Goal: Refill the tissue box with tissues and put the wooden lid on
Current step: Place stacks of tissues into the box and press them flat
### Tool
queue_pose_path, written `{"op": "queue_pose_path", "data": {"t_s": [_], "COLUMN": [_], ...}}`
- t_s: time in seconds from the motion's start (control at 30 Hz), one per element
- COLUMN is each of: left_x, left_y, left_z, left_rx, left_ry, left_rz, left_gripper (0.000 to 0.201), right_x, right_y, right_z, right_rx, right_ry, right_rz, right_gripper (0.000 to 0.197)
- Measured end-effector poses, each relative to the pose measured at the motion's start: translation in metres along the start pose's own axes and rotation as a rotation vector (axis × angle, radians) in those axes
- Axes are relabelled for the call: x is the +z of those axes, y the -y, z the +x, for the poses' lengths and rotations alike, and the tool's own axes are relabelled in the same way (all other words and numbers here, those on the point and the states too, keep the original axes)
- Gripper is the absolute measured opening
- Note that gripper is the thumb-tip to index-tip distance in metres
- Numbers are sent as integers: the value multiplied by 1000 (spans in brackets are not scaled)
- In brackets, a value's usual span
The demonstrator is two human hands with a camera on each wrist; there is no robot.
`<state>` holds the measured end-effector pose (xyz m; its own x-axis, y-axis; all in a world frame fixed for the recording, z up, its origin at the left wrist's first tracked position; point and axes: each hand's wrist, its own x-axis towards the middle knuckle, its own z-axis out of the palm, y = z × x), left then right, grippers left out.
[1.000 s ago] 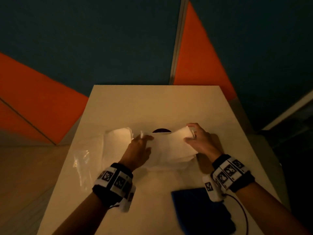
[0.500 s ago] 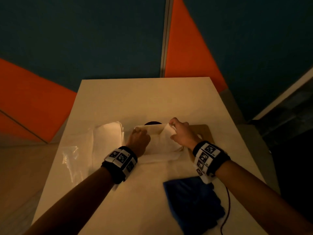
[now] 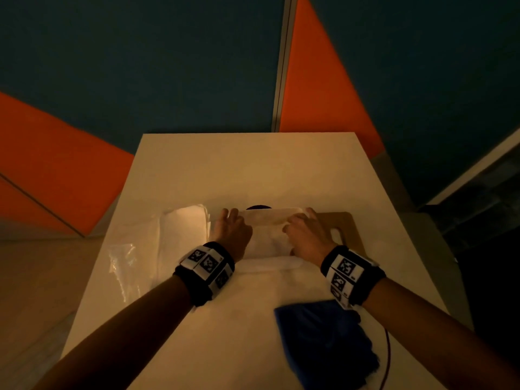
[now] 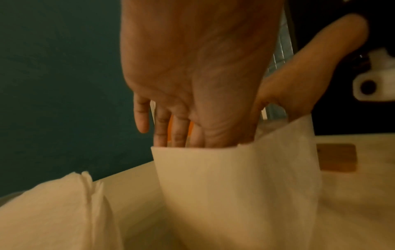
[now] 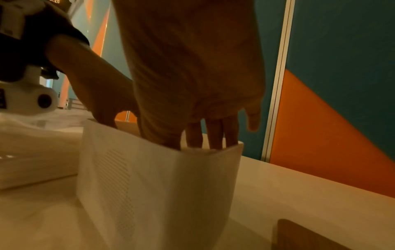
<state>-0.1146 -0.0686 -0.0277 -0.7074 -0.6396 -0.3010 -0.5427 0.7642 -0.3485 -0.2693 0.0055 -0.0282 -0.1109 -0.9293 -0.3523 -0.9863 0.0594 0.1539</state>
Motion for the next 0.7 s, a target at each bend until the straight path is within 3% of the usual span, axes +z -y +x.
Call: {"op": "queue_pose_path", "data": {"t_s": [0.13, 0.43, 0.63, 0.7], "left_x": [7, 19, 24, 21], "left_y": [-6, -7, -14, -11], "left_z": [8, 19, -3, -15], "left_rx": [17, 47, 108, 101], "left_ry": [115, 177, 113, 0], "left_rz": [86, 88, -11, -161], "left_gripper": [37, 50, 54, 49], "right_x": [3, 10, 9, 8], "right_y": [-4, -2, -1, -1], "right_z": [8, 7, -15, -22], "right_rx": [25, -56, -91, -100], "right_ry": [147, 131, 198, 203], "right_rz": [-126, -135, -84, -25], "right_gripper": [35, 24, 39, 45]}}
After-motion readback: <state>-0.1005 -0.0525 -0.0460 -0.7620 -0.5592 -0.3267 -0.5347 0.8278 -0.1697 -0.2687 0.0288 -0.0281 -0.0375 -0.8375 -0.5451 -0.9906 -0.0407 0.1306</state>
